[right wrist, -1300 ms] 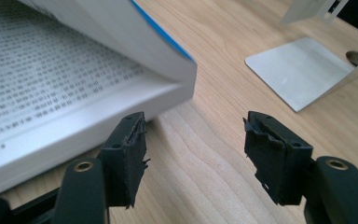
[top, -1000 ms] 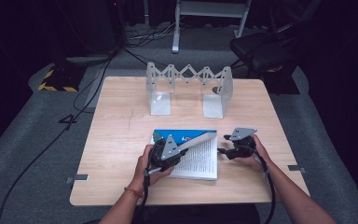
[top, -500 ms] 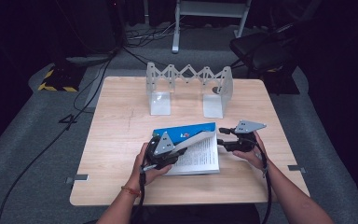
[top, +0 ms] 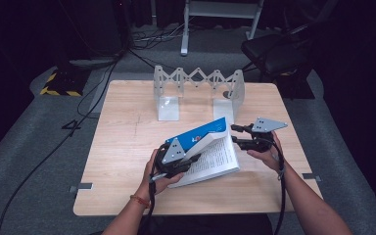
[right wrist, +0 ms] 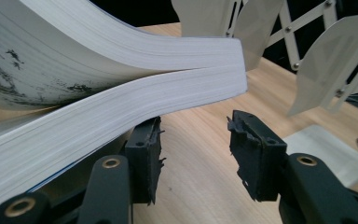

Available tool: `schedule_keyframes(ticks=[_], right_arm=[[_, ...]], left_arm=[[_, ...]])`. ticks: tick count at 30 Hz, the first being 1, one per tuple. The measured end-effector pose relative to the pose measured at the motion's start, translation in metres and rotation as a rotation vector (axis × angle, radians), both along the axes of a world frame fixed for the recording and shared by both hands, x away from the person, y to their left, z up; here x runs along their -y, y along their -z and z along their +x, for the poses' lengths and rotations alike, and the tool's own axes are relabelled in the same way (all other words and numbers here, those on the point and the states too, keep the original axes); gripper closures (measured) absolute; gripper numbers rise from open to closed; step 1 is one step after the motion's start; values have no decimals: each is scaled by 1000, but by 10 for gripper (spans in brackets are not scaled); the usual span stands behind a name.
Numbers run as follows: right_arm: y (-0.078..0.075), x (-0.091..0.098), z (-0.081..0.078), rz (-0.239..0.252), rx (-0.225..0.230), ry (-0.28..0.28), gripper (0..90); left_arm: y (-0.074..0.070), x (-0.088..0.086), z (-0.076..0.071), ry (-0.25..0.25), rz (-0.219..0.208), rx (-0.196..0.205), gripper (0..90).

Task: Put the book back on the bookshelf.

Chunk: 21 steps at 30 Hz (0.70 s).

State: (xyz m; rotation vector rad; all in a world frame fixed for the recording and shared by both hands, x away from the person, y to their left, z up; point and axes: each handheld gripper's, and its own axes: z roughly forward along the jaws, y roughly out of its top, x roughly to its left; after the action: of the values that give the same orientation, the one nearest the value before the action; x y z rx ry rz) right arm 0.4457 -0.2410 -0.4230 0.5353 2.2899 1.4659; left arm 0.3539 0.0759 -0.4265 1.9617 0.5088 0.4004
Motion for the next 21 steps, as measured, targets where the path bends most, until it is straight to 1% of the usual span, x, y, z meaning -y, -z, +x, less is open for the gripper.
schedule_keyframes(ticks=[1, 2, 5, 8, 9, 10, 13, 14, 16, 17, 19, 21], right_arm=[[-2, 1, 0, -4, 2, 5, 534], [-3, 2, 0, 3, 3, 4, 534], [-6, 2, -4, -11, 19, -3, 534], [-10, 0, -8, -13, 31, -8, 534], [-12, -2, -9, -8, 35, -8, 534], [-14, -3, -10, -6, 39, -10, 534], [-18, -7, -13, 14, 44, -22, 534], [-20, -9, -14, 22, 48, -30, 534], [-24, -13, -17, 30, 58, -40, 533], [-24, -13, -17, 30, 58, -40, 533], [-27, -16, -19, 48, 60, -50, 533], [-28, -17, -19, 65, 49, -59, 533]], left_arm=[[0, 1, 0, 7, -8, -2, 733], [0, 1, 1, 19, -11, -6, 732], [-1, -3, 2, 52, -24, -27, 719], [-4, -5, 0, 61, -5, -33, 714], [-4, -5, 0, 61, -5, -33, 711], [-5, -6, -1, 59, -1, -35, 711], [-8, -13, -9, 28, 11, -18, 709], [-7, -14, -11, 20, 3, -24, 698], [-5, -17, -16, -9, -11, -16, 670], [-5, -17, -16, -9, -11, -16, 660], [-4, -19, -20, -24, -2, -5, 644], [-3, -19, -22, -30, 2, -16, 594]])
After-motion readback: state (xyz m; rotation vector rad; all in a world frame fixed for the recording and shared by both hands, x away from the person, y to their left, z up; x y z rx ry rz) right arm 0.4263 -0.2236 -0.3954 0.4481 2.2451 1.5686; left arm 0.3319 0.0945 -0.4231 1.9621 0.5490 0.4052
